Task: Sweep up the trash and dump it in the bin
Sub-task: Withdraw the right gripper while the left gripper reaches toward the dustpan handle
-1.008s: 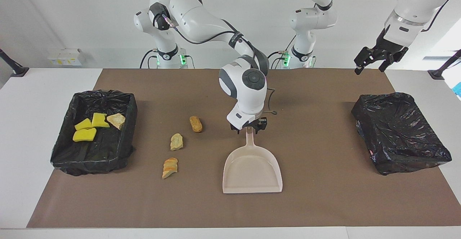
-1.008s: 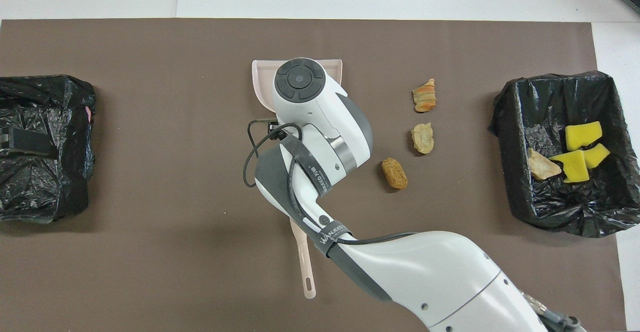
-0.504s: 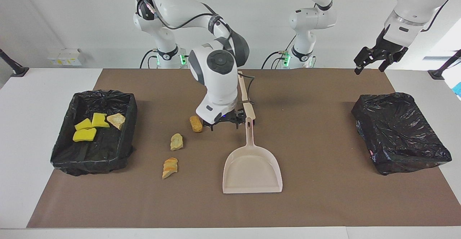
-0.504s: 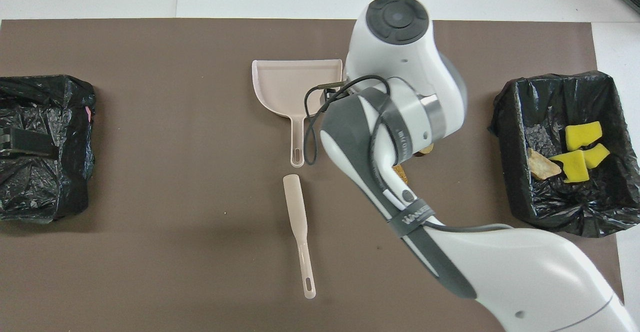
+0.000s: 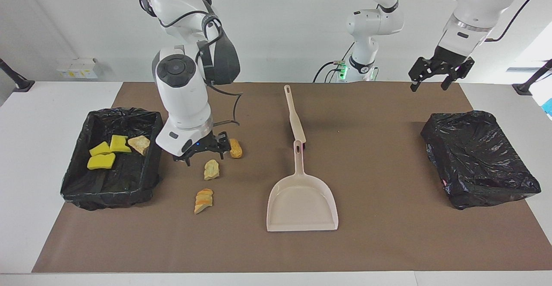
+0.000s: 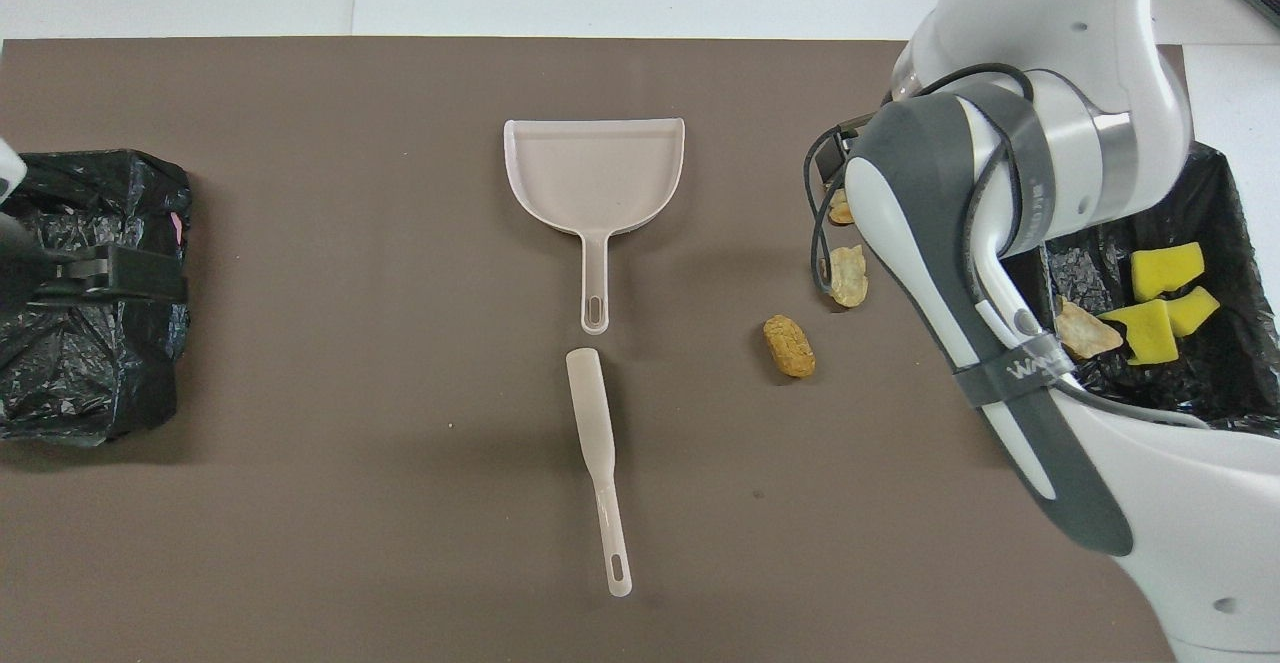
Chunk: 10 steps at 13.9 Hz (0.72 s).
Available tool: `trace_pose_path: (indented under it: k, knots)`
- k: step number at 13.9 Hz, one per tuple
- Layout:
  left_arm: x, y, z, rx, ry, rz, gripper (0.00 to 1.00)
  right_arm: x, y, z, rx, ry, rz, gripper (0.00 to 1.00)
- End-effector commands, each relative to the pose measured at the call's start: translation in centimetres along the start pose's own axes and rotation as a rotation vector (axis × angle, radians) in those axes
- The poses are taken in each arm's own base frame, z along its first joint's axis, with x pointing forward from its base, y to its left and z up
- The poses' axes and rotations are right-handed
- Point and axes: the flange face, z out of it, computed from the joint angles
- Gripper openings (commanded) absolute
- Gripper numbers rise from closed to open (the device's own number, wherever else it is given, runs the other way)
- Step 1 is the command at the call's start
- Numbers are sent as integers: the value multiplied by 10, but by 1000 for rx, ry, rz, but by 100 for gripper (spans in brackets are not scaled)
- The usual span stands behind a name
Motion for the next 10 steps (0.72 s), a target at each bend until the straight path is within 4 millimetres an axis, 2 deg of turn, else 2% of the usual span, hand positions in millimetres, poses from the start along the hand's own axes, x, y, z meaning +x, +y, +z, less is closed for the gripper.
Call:
trace_pose_path:
  k: [1,2,3,4,6,8,9,10]
  knots:
    - [20,47,33,-63,19,-1,100,-26,49,-34,-12,-5,-9,100]
    - [29,68,44,-103,45,-44,100,-35,77,-47,-11,13,13,100]
    - [34,100,62,-120,52,-67,100,-44,99,-55,-11,18,24,100]
    - [37,129,78,-134,66,-65,100,-53,116,-61,-14,13,43,100]
    - [44,164,111,-146,72,-29,100,-70,138,-79,-14,22,81,100]
    - [36,217,153,-152,48,35,100,-93,140,-100,2,7,122,100]
    - [33,235,172,-154,39,43,100,-104,138,-104,1,2,138,100]
    - [33,243,185,-155,36,47,100,-119,142,-108,2,-8,148,100]
